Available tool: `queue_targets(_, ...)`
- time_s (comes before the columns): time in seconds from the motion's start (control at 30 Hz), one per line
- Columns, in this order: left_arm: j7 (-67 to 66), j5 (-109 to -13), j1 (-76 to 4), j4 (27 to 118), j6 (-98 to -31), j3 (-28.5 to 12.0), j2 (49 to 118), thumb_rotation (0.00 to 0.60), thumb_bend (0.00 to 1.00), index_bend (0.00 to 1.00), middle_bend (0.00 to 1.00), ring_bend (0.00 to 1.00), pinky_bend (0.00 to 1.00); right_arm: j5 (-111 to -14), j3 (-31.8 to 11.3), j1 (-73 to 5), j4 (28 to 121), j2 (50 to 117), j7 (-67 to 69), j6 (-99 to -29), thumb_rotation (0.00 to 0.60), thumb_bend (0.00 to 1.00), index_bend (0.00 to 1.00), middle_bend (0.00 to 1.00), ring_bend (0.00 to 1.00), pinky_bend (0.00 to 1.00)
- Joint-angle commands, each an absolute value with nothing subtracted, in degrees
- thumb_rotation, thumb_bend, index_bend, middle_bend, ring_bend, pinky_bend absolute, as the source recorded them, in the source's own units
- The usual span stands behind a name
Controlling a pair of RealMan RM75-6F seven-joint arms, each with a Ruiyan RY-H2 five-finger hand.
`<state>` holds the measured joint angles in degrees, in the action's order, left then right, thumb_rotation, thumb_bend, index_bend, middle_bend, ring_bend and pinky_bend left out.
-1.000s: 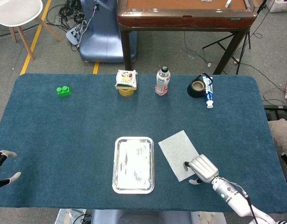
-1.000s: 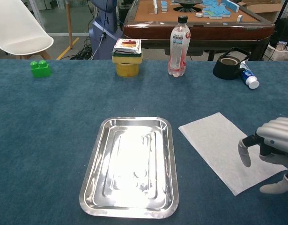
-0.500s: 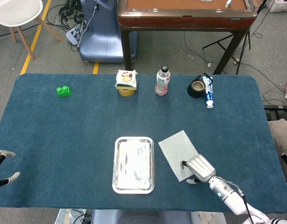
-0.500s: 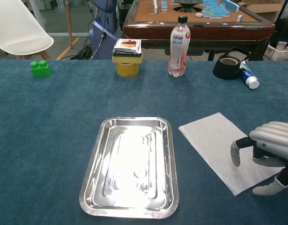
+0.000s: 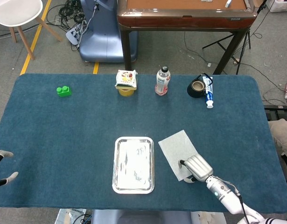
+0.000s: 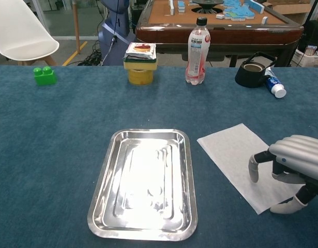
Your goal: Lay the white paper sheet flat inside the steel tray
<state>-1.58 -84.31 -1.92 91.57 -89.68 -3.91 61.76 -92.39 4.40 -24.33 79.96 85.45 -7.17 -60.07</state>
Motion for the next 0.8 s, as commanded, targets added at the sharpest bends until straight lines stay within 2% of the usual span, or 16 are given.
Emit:
queue_targets(0.03,-1.6,-84.3,-2.0,91.5,-89.5,-3.9,61.8,0.6,0.01,0.41,0.38,0.31,0.47,-92.3,4.3,-24.3,79.8,85.7,-7.2,-60.3,0.6,0.0,0.45,1.0,1.0,1.0)
queue_targets(0.4,-1.8,-84.3,-2.0,91.5,-89.3,-3.8,61.9,0.6,0.01,0.41,0.38,0.31,0.47,-91.7,4.2,-24.6,78.8,86.3,-6.7,-60.4,0.6,0.01,0.45,1.0,1.0,1.0)
queue_targets(0.8,-1.7,-84.3,-1.9,91.5,-89.4,-3.9,61.8,0.6,0.01,0.41,0.38,0.31,0.47,-91.4,4.1,-24.7,77.8,87.0,-6.2,-60.7,0.6,0.32,0.45,1.0,1.0,1.0)
